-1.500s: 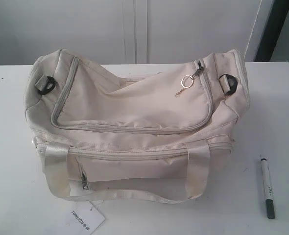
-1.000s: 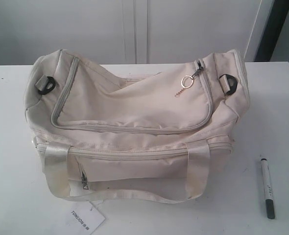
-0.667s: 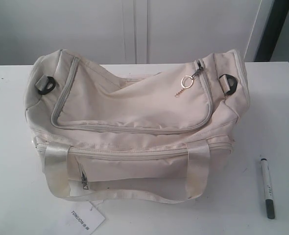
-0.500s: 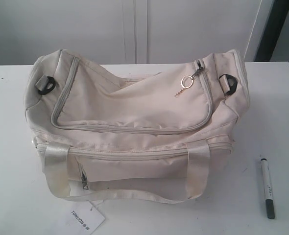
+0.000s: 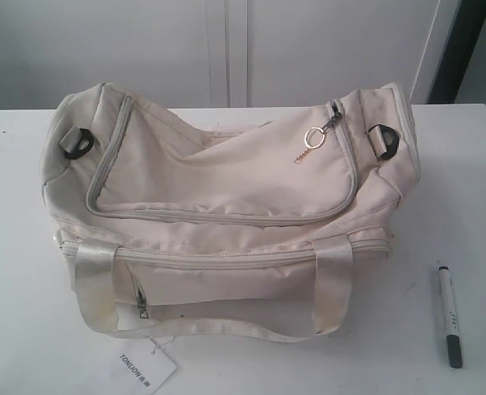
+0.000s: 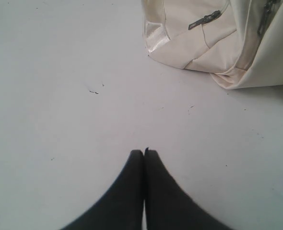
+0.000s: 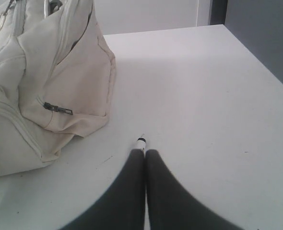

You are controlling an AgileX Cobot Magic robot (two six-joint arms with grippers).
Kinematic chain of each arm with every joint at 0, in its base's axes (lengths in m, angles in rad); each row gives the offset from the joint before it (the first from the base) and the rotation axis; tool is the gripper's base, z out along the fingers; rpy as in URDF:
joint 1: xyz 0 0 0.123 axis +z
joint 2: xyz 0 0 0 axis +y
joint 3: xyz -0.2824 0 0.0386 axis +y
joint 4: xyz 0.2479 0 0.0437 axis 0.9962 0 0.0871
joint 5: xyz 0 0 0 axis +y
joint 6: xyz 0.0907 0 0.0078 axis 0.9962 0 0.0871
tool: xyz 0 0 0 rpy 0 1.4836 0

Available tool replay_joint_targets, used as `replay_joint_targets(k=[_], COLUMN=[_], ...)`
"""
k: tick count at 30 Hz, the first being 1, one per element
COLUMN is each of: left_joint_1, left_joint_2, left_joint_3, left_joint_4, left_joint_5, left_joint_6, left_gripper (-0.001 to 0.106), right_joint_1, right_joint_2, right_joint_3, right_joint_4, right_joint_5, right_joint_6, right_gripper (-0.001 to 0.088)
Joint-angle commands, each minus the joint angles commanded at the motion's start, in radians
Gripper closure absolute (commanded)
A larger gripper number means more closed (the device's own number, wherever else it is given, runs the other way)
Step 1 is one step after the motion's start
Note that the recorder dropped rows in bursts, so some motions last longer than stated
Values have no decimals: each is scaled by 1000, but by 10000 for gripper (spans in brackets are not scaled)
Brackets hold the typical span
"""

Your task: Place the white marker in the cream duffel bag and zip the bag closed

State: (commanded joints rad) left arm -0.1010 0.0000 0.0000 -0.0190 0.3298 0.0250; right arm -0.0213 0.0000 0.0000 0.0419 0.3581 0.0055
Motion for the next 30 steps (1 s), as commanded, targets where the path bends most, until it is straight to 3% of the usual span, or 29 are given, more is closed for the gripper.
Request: replay_joint_targets(k=[21,30], left_joint_1=[0,0], left_joint_2=[0,0], left_joint_3=[0,0], left_joint_4=[0,0], left_joint_5=[0,0], left_joint_6=[0,0], left_gripper=[1053,1053], right_joint_1=[0,50], right_joint_2=[0,0], right_joint_3=[0,0], right_joint_4=[0,0], right_joint_5=[0,0], right_joint_6=[0,0], right_gripper=[868,868])
